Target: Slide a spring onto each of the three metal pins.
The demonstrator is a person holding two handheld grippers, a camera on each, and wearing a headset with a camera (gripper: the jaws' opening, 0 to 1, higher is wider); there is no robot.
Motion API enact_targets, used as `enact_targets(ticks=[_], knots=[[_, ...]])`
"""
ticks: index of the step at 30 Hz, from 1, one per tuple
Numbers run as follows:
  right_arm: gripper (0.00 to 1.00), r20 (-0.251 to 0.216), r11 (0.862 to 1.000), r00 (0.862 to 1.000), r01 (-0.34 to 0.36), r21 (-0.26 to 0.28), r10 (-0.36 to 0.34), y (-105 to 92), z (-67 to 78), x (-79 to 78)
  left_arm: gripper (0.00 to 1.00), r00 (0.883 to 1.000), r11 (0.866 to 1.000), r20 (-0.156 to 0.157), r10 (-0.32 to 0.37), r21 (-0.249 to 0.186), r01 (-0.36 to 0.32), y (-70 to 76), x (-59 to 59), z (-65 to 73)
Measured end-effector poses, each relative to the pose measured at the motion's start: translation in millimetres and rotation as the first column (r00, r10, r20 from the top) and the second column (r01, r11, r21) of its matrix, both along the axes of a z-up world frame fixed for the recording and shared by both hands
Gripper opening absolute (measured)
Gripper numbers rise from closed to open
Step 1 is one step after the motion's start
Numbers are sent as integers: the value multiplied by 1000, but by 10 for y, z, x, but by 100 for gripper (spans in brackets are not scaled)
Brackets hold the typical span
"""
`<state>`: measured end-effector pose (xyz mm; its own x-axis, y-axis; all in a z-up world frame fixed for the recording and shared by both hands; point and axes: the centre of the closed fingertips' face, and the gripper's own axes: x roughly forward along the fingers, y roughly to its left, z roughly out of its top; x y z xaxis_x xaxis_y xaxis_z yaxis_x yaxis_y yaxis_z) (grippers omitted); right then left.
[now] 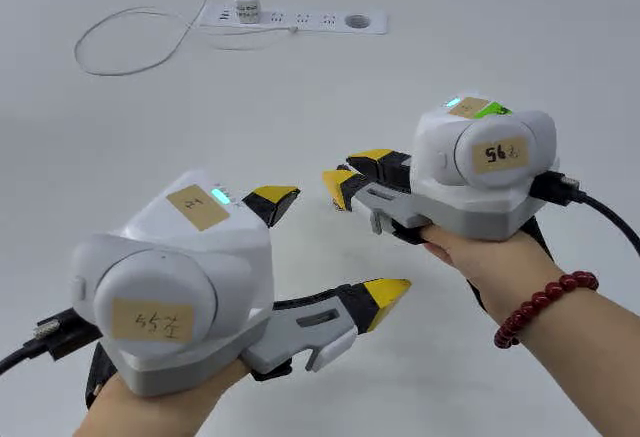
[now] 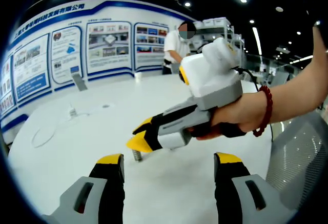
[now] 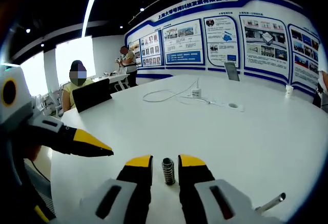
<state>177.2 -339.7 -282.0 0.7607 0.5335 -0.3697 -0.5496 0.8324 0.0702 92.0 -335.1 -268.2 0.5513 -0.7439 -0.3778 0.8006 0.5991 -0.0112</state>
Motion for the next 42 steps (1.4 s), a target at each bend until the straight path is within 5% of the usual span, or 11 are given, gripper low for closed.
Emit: enact_targets(ticks=[8,20,42], knots=[[30,-3,1000,1000,25,1,-25,-179,181,-99,73,1000,1000,5,4,6,-4,-6,11,11],[40,-25,998,998,59,-7,-60,-394,266,-285,67,1000,1000,11,-2,30,2,-47,35,-10],[44,-32,990,990,141,22,-140,-924,259,-511,54,999,996,1,-35,83,34,-288,137,-142]])
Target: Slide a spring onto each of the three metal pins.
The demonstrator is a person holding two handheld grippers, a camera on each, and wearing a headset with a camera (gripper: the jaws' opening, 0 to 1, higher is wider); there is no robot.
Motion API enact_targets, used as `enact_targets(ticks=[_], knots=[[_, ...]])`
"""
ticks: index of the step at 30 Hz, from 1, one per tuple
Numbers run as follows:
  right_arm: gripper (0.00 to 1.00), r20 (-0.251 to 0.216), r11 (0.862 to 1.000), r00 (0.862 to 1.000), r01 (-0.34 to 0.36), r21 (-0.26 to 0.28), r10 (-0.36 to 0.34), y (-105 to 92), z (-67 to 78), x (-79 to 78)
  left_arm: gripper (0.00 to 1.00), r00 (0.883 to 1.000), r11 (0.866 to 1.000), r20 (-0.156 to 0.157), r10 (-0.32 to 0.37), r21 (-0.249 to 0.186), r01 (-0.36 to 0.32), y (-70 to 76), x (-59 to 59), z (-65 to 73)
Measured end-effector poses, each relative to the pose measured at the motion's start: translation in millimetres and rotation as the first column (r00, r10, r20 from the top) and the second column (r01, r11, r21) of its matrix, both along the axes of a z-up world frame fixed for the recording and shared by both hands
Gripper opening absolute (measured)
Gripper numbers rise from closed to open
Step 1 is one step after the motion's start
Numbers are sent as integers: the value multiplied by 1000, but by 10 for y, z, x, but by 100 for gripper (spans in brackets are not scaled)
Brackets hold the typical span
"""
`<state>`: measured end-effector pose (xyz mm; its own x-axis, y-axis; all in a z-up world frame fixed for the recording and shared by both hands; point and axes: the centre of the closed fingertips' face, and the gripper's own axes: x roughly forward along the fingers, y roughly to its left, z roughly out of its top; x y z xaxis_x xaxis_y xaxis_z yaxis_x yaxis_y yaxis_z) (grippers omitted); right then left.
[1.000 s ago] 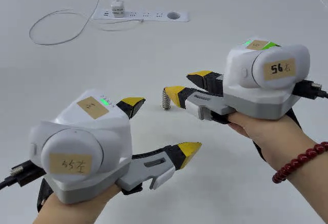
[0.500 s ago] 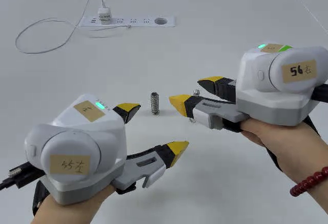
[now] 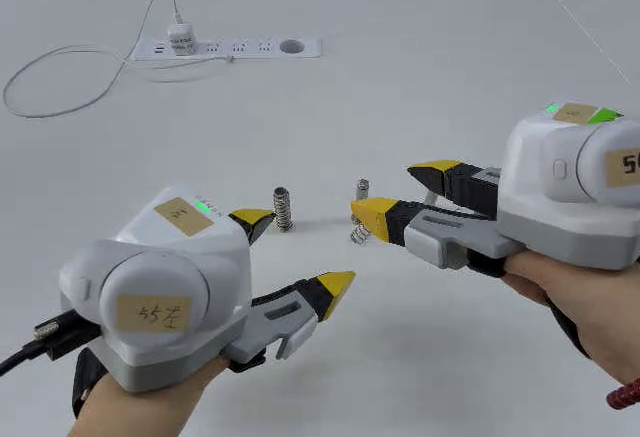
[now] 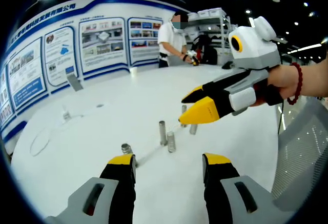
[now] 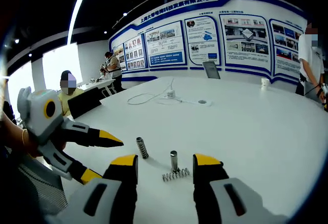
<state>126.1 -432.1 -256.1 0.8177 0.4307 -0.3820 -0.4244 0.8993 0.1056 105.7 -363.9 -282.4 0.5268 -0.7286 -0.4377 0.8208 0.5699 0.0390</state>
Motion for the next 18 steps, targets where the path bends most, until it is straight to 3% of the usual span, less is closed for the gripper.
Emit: enact_targets(ticks=[18], knots=[[44,4,999,999,38,24,-38,-286,-70,-192,40,1000,1000,-21,5,8,-4,-274,164,-188]])
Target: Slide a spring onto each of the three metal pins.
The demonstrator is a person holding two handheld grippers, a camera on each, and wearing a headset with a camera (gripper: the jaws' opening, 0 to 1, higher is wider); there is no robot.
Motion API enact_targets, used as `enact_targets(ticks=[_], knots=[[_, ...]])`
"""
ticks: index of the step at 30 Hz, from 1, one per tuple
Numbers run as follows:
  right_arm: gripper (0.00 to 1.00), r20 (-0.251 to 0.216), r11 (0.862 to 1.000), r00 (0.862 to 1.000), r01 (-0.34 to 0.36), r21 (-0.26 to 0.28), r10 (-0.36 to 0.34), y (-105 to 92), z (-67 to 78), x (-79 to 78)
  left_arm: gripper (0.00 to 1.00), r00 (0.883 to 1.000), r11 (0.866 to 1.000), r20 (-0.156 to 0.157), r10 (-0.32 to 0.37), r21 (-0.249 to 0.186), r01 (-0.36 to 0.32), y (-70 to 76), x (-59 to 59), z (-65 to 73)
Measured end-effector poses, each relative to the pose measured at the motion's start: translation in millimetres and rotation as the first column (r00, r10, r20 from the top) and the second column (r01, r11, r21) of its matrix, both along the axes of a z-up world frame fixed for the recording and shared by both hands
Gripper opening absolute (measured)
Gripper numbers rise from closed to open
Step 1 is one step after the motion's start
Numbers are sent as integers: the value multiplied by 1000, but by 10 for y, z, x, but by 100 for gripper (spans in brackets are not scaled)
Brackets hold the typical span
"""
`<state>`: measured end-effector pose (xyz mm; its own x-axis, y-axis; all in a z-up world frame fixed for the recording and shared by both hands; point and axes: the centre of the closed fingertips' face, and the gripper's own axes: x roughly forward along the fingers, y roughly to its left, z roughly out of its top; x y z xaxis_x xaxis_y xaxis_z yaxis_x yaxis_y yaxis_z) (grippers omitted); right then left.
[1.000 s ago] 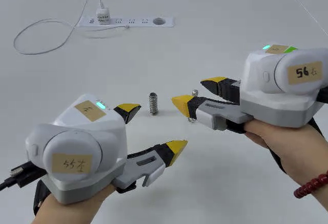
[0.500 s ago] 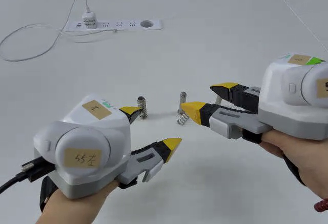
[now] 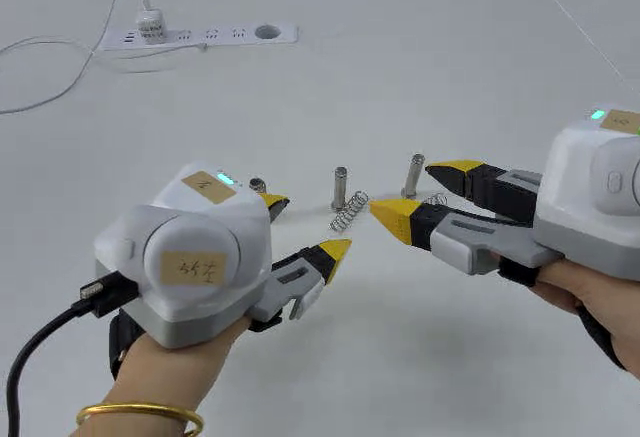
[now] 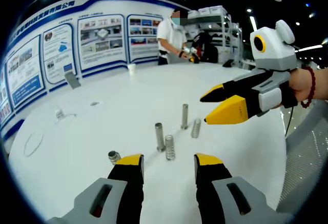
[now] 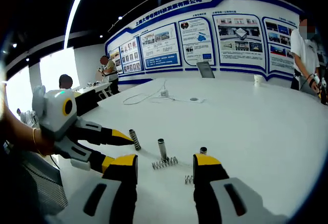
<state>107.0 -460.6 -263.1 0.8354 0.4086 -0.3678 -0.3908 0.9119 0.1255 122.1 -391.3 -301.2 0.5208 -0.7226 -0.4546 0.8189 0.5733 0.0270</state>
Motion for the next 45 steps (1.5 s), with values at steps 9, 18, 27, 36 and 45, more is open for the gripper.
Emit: enact_targets(ticks=[9,18,27,36,45], knots=[[45,-1,999,1000,31,-9,-31,-143,-31,-43,32,1000,1000,-21,-4,18,4,-119,74,-149],[45,-19,999,999,47,-7,-47,-189,-114,-104,27,998,999,-51,-22,33,24,-223,116,-305],[43,-32,997,997,74,4,-74,-238,-144,-132,23,997,999,-74,-18,44,22,-264,161,-416],[43,-40,996,995,89,8,-88,-250,-175,-154,18,997,999,-75,-12,50,16,-288,193,-468],[42,-46,994,993,105,16,-104,-269,-186,-148,15,997,999,-78,-8,44,12,-297,208,-462]])
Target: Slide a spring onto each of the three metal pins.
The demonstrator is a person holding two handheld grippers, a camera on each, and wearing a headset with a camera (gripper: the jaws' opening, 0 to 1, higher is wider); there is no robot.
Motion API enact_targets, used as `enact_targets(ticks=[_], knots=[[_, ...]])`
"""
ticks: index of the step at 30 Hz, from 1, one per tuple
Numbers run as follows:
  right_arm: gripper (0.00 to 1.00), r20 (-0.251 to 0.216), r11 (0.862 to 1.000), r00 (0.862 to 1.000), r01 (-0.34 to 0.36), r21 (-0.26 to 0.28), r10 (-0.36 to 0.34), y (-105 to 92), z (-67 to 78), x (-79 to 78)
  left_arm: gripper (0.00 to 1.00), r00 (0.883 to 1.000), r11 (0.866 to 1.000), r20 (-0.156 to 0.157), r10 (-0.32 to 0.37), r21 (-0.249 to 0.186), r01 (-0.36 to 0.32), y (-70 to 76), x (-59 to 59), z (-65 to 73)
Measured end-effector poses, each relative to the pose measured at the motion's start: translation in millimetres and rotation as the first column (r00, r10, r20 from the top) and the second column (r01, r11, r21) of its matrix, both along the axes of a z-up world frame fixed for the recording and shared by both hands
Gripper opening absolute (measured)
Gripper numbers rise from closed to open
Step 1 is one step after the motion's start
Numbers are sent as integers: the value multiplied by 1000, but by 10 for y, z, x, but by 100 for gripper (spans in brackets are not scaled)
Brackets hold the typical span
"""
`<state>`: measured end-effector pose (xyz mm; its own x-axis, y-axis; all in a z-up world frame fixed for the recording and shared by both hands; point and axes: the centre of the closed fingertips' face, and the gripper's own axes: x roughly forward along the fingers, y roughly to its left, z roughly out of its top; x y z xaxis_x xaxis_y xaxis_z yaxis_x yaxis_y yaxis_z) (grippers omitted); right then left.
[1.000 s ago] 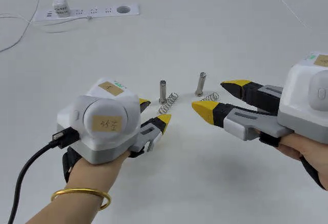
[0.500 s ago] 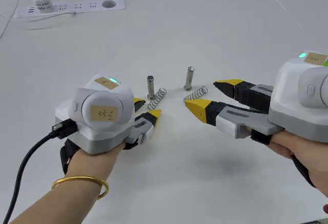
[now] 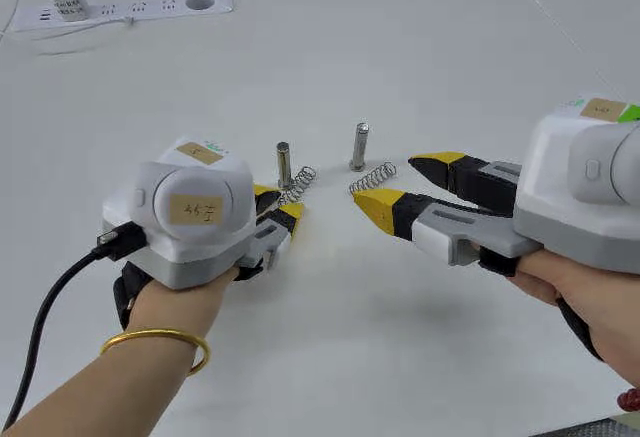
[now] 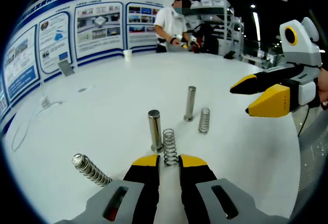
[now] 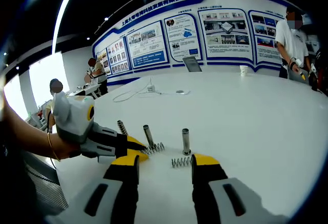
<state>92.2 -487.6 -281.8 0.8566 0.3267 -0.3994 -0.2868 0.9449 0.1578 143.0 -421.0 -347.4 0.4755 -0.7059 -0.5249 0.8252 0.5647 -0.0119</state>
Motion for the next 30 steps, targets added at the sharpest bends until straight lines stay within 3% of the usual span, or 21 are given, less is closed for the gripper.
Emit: enact_targets(ticks=[9,11,14,22,28,30], knots=[[42,-10,1000,1000,8,10,-8,-5,-18,2,11,1000,1000,12,-14,13,14,-4,-13,-6],[42,-16,1000,1000,17,13,-17,-13,-20,5,11,1000,1000,7,-19,-5,19,-4,-38,15],[41,-15,1000,1000,23,5,-23,-24,-6,15,10,999,1000,22,-28,0,28,2,-59,49],[41,-4,996,999,39,75,-39,6,107,62,10,998,998,55,-44,-38,46,2,-113,242],[41,-4,988,998,55,142,-55,56,214,110,10,997,995,75,-35,-95,42,45,-182,447],[40,-13,982,998,66,177,-65,76,223,125,10,994,993,99,-35,-112,46,52,-208,524]])
